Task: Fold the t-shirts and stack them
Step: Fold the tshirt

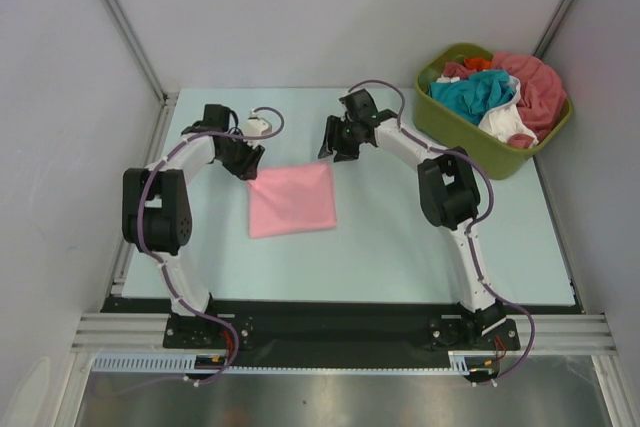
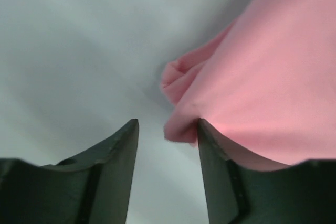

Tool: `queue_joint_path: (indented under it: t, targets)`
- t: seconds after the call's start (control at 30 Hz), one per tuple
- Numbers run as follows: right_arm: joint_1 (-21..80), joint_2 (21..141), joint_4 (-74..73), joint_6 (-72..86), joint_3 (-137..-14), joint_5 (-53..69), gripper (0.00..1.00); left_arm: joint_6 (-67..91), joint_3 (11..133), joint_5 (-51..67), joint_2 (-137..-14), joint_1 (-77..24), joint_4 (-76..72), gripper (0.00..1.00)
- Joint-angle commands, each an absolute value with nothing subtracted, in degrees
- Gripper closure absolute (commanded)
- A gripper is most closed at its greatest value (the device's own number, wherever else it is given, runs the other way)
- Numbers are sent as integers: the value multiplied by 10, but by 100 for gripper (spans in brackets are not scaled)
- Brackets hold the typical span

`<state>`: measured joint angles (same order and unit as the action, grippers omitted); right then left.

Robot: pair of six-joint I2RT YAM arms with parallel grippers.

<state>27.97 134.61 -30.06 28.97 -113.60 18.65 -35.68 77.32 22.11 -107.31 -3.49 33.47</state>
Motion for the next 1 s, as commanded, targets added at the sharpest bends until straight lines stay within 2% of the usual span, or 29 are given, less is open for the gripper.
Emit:
queue_joint_path:
  t: [0.0, 0.17, 0.3, 0.4, 0.5, 0.6, 0.63, 0.73, 0.77, 0.83, 0.87, 0.97]
  targets:
    - [265, 1335, -273, 298, -1169, 166, 42, -288, 809, 127, -1082, -19, 274, 45]
    - [265, 1291, -294, 222, -1136, 141, 42, -190, 846, 90, -1084, 15, 287, 44]
    - [272, 1228, -215, 214, -1017, 199, 44, -191, 771, 173, -1028, 4, 269, 44]
    - [287, 1218, -205, 216, -984, 198, 39, -194, 709, 228, -986, -15, 231, 40]
    - [297, 1237, -186, 228, -982, 209, 37, -189, 699, 186, -1008, -16, 209, 39]
    - [301, 1259, -171, 240, -993, 198, 41, -180, 725, 166, -1049, -15, 206, 40]
    - [300, 1266, -172, 243, -998, 193, 43, -176, 731, 164, -1057, -15, 196, 41]
    - [295, 1284, -176, 253, -1005, 185, 67, -162, 744, 173, -1085, -18, 187, 42]
    - [295, 1287, -171, 255, -1003, 187, 79, -159, 748, 181, -1091, -20, 187, 42]
    - [294, 1289, -169, 259, -1002, 188, 87, -156, 755, 185, -1106, -26, 187, 43]
    - [293, 1291, -169, 262, -1001, 188, 95, -156, 758, 186, -1108, -29, 187, 42]
    - [287, 1288, -163, 272, -990, 168, 100, -141, 764, 188, -1118, -33, 180, 42]
